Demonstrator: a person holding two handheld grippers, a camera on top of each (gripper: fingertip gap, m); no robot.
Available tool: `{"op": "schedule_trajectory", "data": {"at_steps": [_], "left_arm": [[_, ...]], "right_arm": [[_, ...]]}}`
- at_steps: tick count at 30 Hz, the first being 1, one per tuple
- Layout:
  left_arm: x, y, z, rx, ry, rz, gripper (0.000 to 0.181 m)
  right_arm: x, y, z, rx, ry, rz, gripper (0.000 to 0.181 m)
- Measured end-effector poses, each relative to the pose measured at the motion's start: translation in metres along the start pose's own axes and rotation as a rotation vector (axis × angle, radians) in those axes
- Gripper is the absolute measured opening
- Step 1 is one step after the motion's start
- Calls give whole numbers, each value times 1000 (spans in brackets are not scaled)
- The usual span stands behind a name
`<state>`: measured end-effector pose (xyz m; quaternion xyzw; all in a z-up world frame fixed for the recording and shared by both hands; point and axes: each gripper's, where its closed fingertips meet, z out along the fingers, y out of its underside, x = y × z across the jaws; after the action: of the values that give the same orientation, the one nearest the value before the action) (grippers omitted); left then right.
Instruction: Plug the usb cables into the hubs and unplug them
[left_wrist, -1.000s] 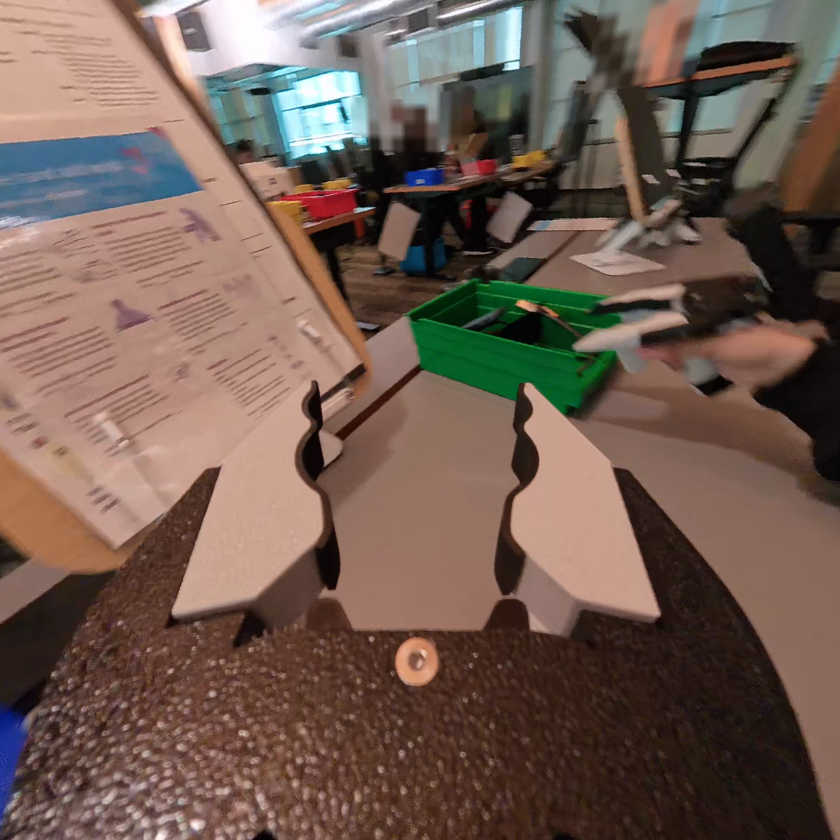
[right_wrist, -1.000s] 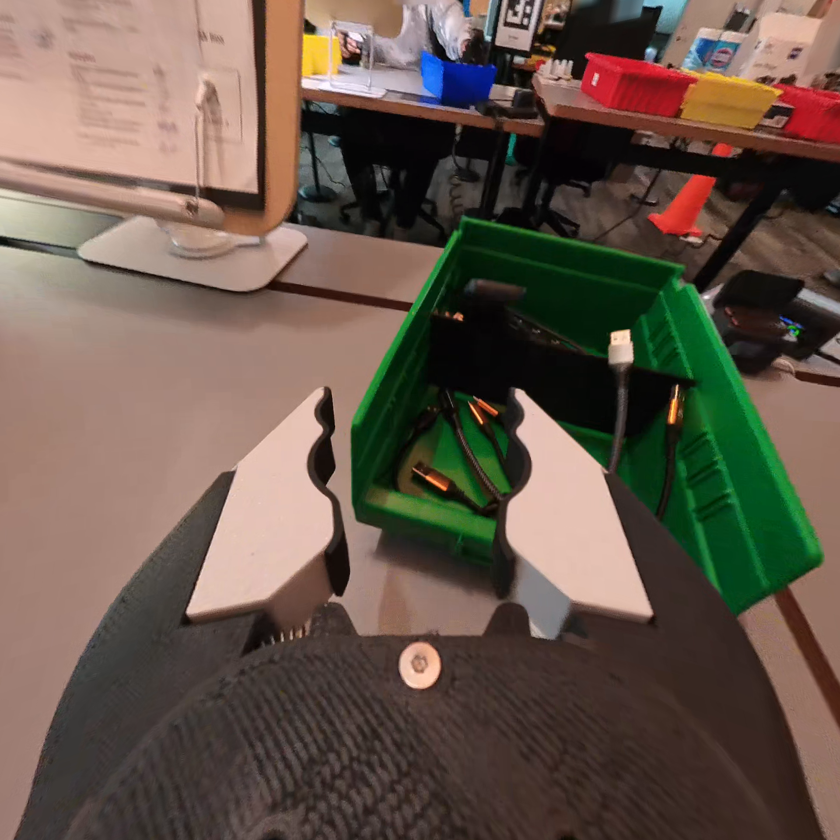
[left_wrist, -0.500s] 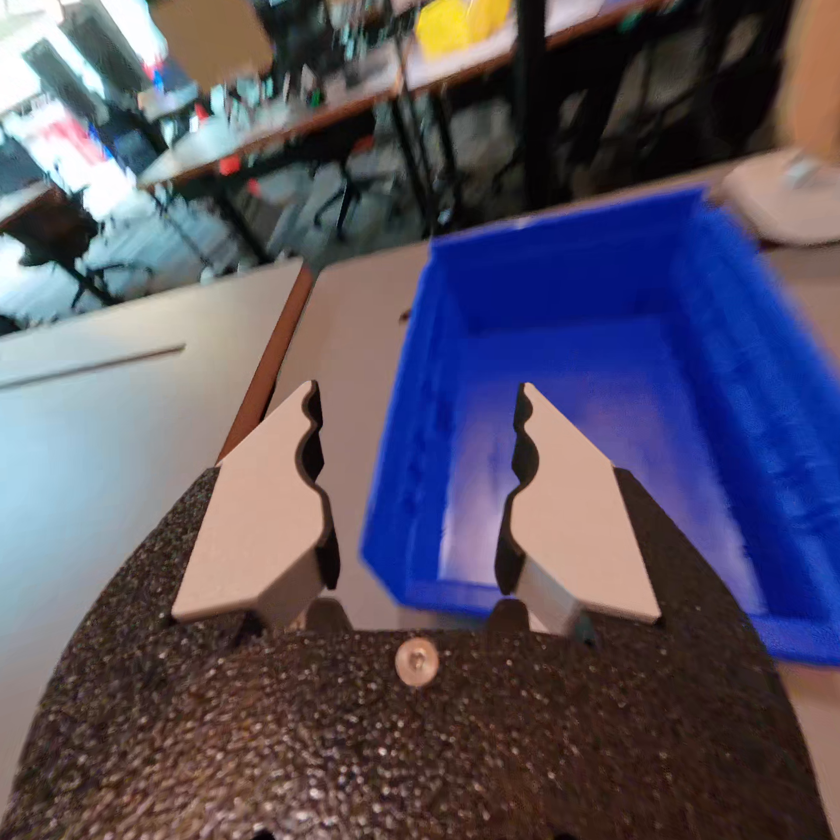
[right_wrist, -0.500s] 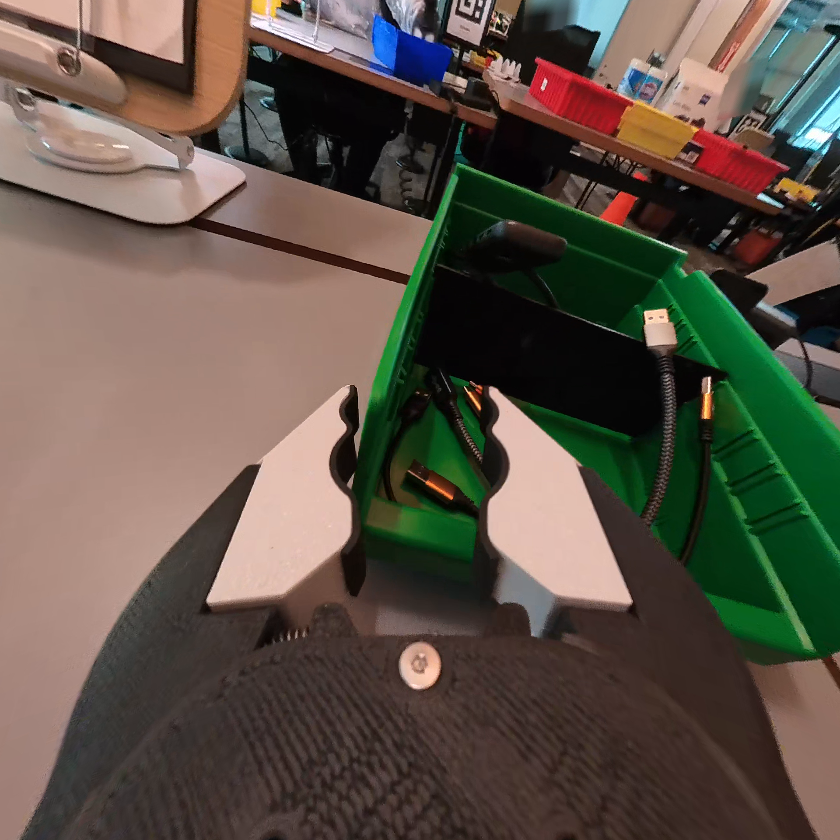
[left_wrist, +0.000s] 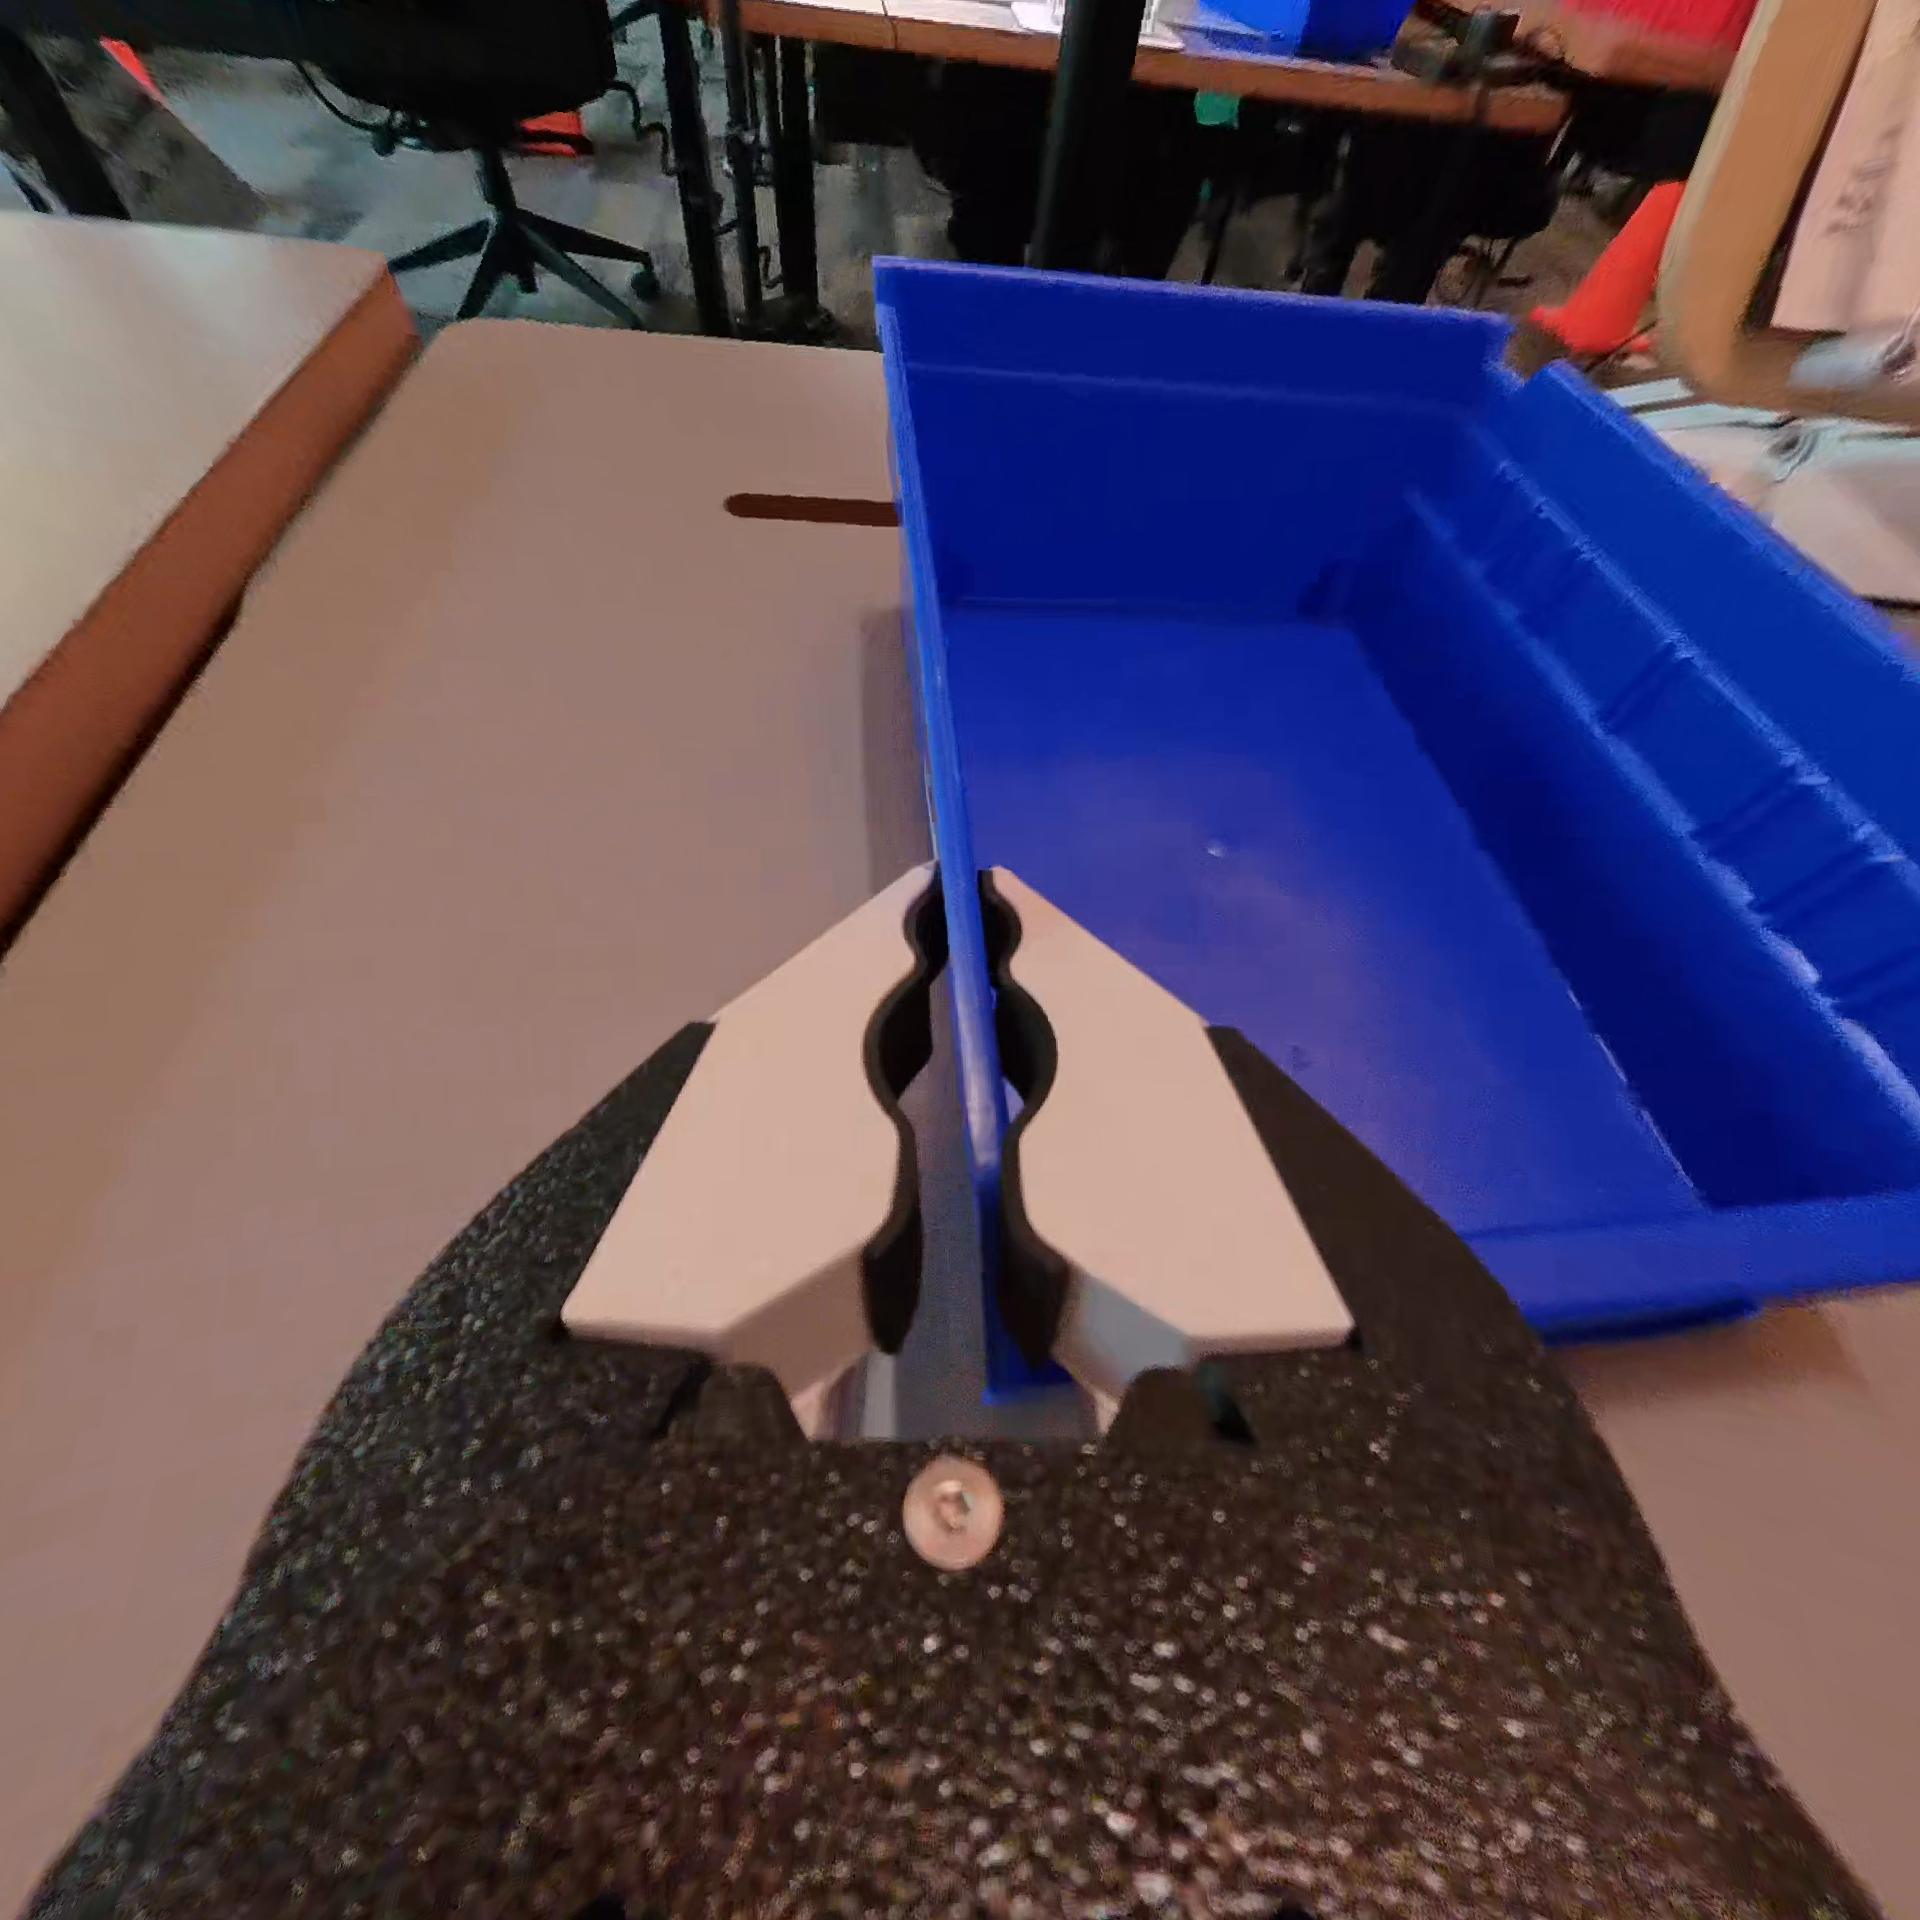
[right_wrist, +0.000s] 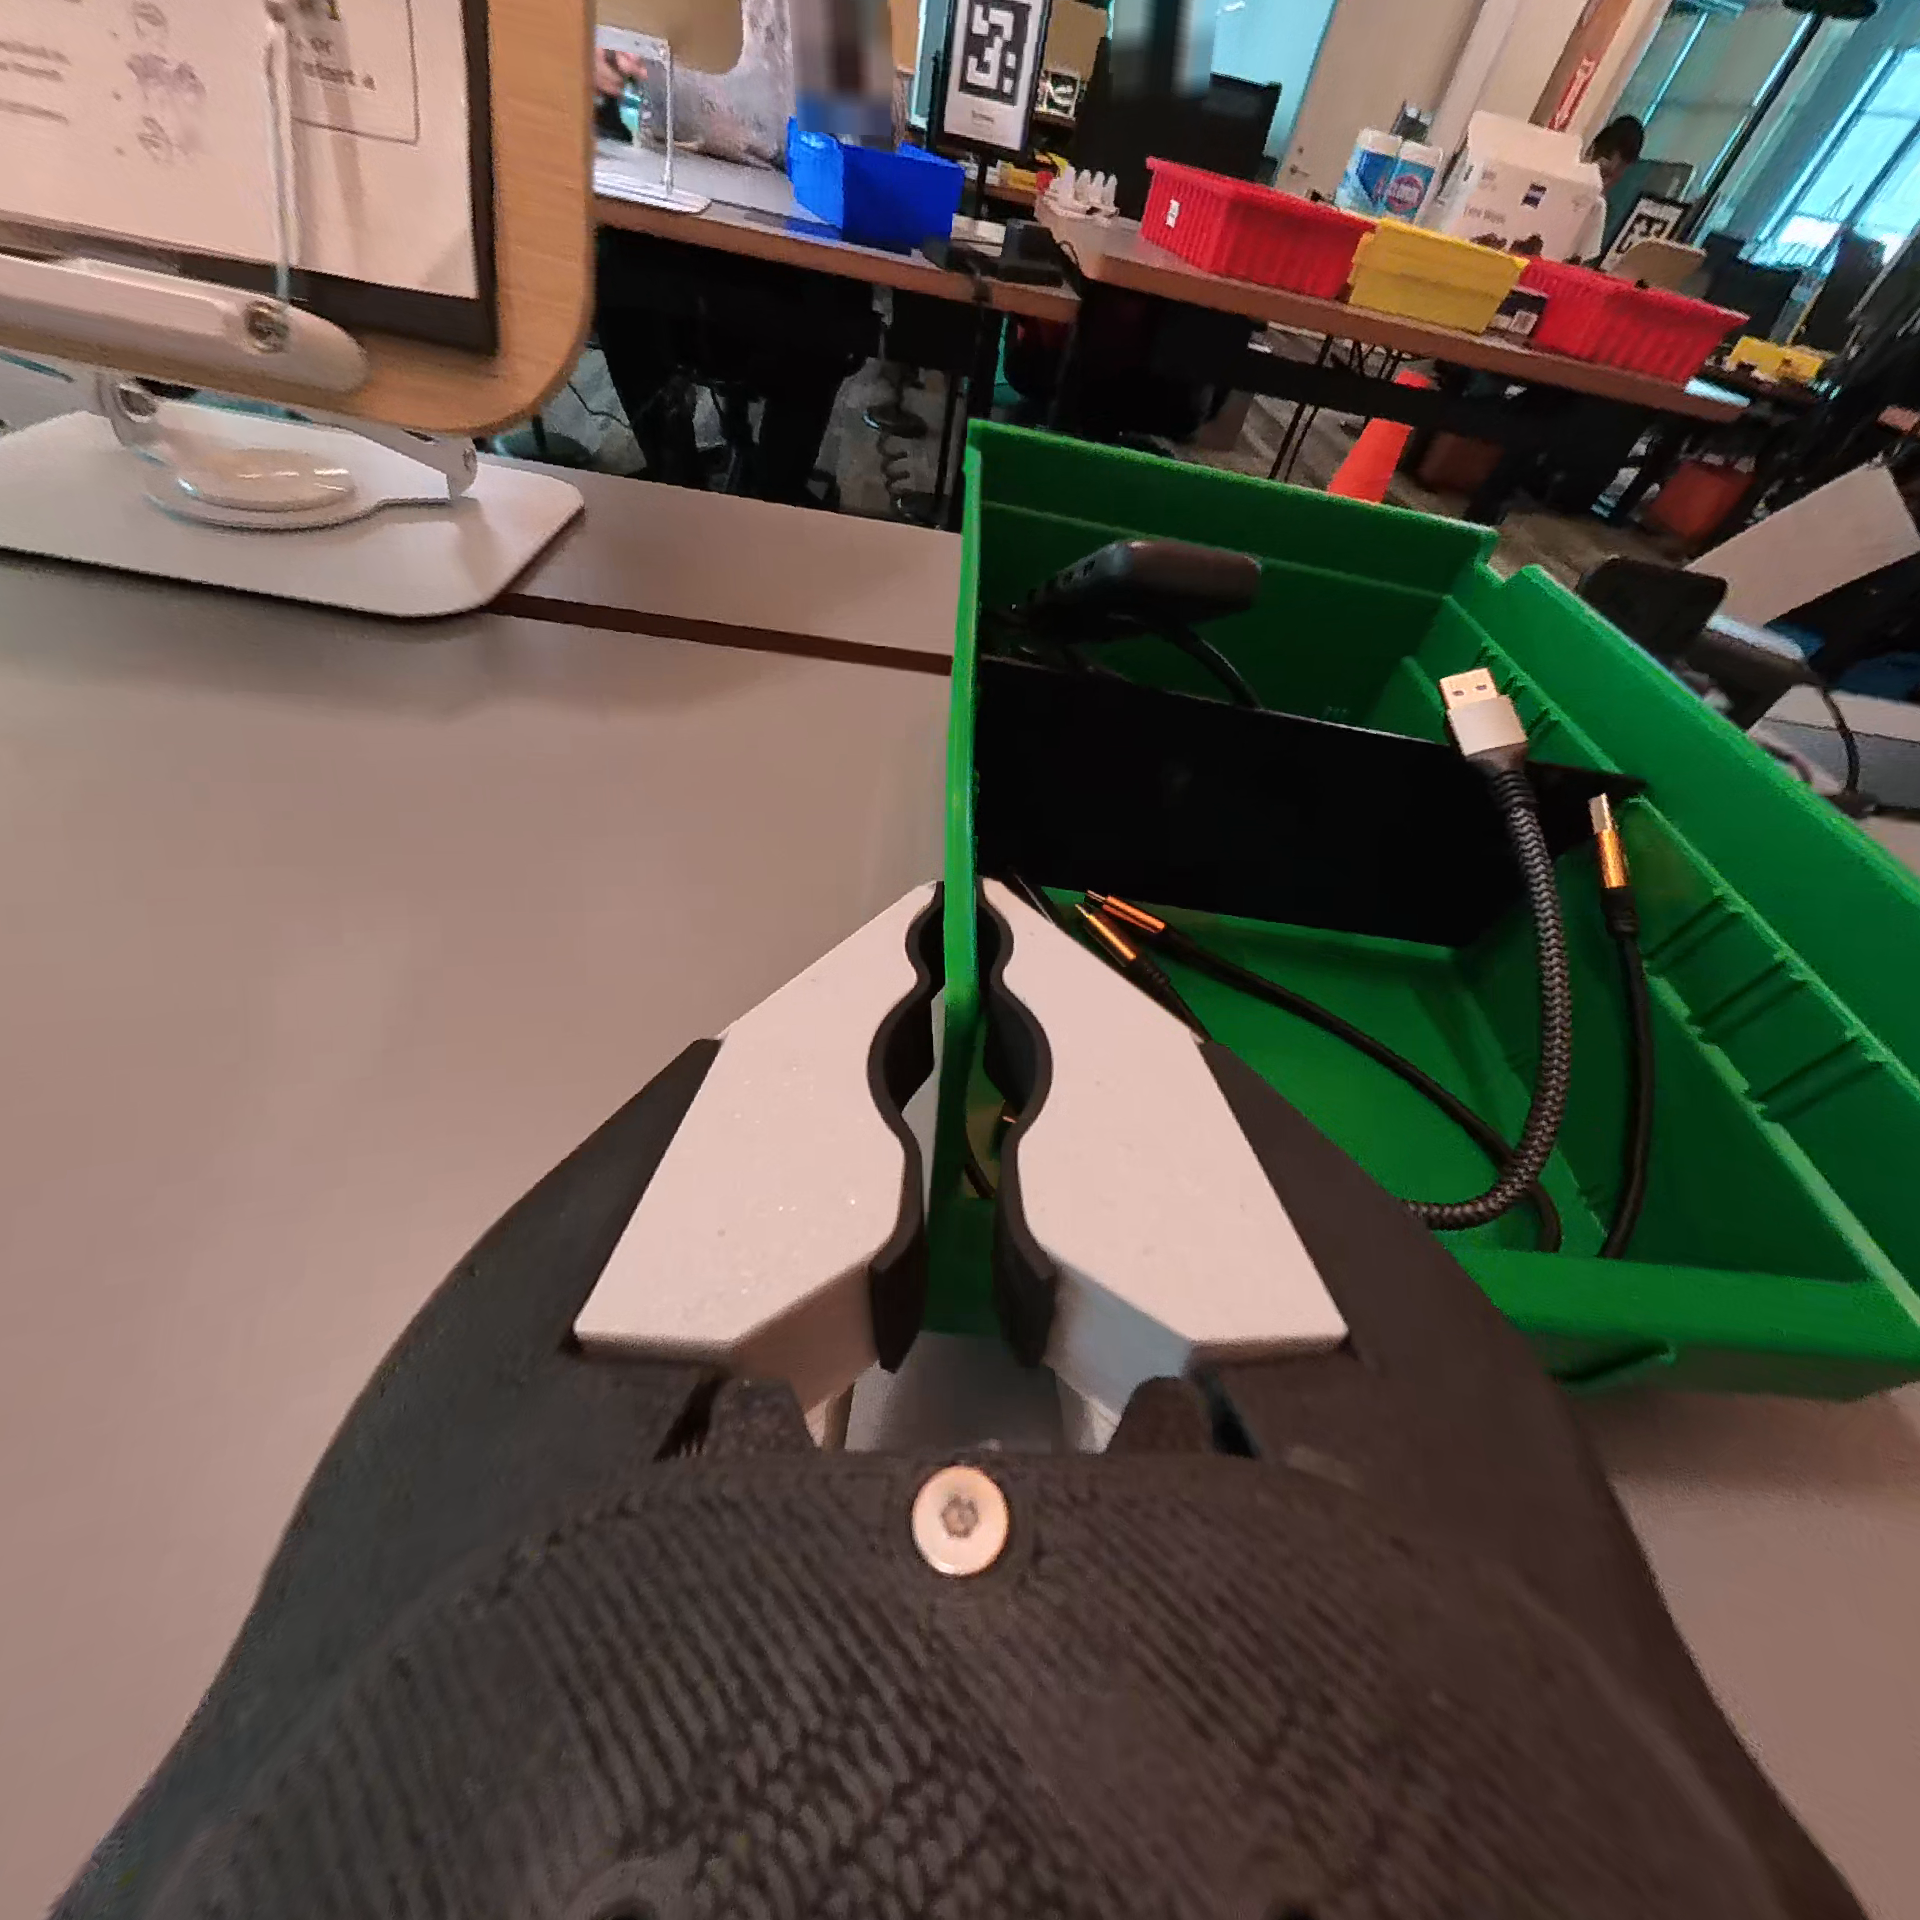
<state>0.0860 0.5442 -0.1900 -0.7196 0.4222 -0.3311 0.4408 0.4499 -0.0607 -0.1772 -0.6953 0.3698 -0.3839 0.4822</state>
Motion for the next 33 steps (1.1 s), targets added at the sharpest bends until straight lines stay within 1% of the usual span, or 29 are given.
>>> {"op": "schedule_trajectory", "data": {"at_steps": [1, 2, 4, 6, 8, 10, 14, 16, 19, 23, 25, 26, 27, 29, 31, 33], "left_arm": [[2, 3, -6, -4, -3, -5, 2], [5, 6, -13, -11, 3, -6, 2], [13, 11, -25, -5, 27, -85, 2], [22, 16, -37, 22, 64, -172, 2], [30, 18, -50, 66, 90, -210, 2], [39, 18, -66, 98, 111, -203, 2], [53, 8, -97, 147, 78, -131, 2], [56, -2, -112, 178, 63, -121, 2], [59, -25, -138, 258, 79, -165, 2], [71, -71, -176, 398, 118, -237, 2], [86, -95, -189, 462, 116, -233, 1], [95, -106, -194, 487, 112, -218, 1], [106, -115, -196, 506, 114, -206, 1], [137, -130, -194, 531, 141, -179, 2], [178, -140, -186, 532, 186, -153, 2], [228, -146, -171, 521, 256, -137, 1]], "right_arm": [[-6, 1, -7, -6, -8, 14, 0], [-12, 2, -16, -18, -12, 11, 1], [-30, 4, -35, -38, -25, 1, 1], [-54, 4, -56, -42, -53, -23, 1], [-80, 4, -77, -42, -69, -80, 2], [-109, 4, -97, -36, -101, -102, 3], [-178, 1, -136, -12, -279, -74, 12], [-214, -2, -153, 6, -359, -79, 16], [-269, -6, -175, 32, -481, -83, 23], [-356, -15, -203, 61, -713, -67, 34], [-384, -24, -221, 59, -803, -53, 41], [-386, -36, -229, 95, -801, -51, 47], [-381, -52, -242, 169, -792, -55, 53], [-352, -93, -273, 349, -774, -66, 65], [-299, -134, -296, 493, -695, -55, 74], [-231, -165, -299, 546, -568, -25, 88]]}}
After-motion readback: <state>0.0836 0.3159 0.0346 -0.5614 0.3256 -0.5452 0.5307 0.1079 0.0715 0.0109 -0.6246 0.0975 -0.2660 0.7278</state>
